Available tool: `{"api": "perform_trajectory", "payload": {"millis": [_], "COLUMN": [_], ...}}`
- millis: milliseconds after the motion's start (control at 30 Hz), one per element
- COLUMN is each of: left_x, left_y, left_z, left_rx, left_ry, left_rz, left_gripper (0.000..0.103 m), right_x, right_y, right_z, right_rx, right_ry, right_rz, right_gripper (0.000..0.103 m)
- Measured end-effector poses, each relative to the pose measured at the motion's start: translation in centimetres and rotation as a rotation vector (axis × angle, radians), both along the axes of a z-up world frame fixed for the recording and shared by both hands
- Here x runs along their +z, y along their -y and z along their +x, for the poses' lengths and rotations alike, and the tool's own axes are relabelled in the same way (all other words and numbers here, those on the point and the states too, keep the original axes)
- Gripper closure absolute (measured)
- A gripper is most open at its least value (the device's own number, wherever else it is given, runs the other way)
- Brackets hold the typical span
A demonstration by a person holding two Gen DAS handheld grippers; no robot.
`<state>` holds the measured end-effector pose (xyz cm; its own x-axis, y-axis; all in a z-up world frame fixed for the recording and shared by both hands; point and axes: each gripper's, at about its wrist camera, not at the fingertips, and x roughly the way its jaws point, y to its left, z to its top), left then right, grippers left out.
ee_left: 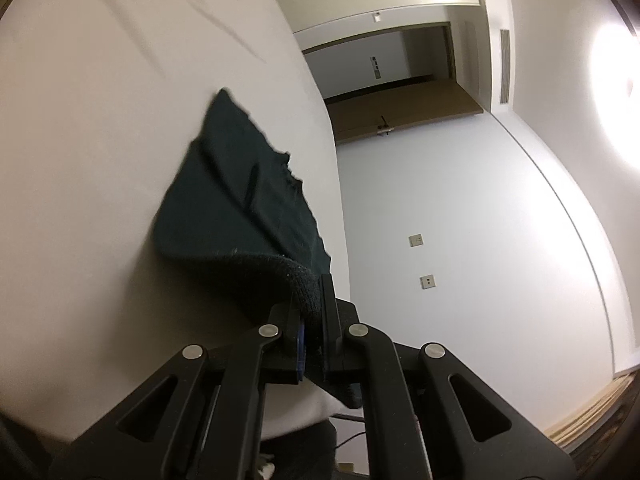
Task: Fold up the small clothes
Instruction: 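Carry the held hem over the sweater body toward the collar with both grippers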
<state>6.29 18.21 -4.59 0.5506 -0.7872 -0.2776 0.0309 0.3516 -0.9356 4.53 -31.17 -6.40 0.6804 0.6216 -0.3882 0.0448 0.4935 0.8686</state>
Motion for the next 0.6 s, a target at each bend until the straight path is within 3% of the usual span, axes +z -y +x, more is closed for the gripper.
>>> {"api": "perform_trajectory", "payload": {"millis": [300, 600], "left_x": [1.9, -0.4], "left_y": [2.8, 4.4], "left_z": [11.3, 22.6], "left_rx": [-0.010, 0.026], "left_ry": [-0.007, -0.082], "left_rz": [0.058, 0.114], "left_gripper": [0.099, 0.099], "right_x": [0.2, -2.3], "right_y": [1.1, 2.9], "right_z": [8.8, 17.9], "right_rx": [-0.053, -0.118], "right_ry": [-0.022, -0.087], "right_rz": [0.013, 0.013], "right_gripper": [0.096, 0.096]}}
